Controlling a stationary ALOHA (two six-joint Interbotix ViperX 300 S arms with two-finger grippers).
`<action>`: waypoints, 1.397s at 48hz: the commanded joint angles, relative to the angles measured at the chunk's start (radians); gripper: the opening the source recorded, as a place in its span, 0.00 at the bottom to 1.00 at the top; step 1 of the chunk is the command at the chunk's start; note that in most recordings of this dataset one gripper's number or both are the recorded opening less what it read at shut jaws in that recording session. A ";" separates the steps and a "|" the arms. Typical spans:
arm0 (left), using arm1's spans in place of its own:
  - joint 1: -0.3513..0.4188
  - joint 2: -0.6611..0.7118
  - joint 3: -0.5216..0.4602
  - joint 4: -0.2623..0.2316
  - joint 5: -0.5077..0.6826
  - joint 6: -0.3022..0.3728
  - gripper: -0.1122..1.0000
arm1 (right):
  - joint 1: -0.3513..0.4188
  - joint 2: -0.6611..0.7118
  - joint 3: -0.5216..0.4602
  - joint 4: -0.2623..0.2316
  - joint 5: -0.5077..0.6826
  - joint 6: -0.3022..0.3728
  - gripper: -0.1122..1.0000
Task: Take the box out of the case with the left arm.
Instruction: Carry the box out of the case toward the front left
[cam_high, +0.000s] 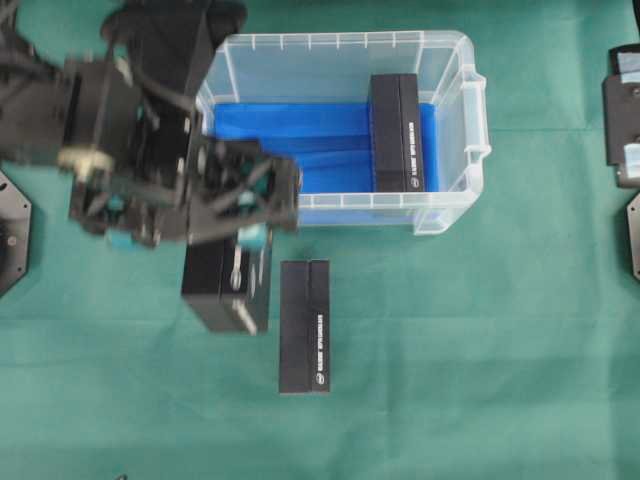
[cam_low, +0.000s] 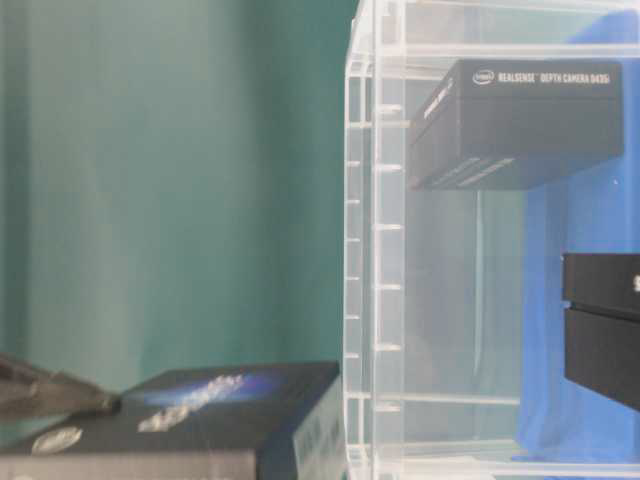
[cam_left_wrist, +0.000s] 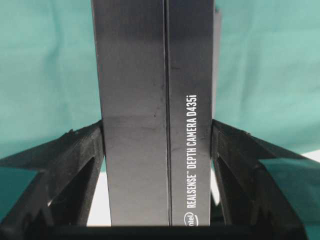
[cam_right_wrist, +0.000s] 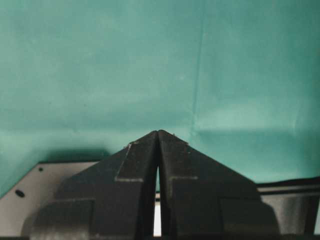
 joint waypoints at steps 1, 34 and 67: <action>-0.041 -0.035 -0.012 0.005 -0.003 -0.038 0.65 | 0.000 0.006 -0.011 -0.003 -0.014 0.000 0.10; -0.120 -0.041 0.061 0.025 -0.003 -0.152 0.65 | -0.002 0.009 -0.012 0.002 -0.015 0.000 0.10; -0.123 -0.071 0.502 0.041 -0.368 -0.232 0.65 | 0.000 0.009 -0.011 -0.003 -0.015 -0.002 0.10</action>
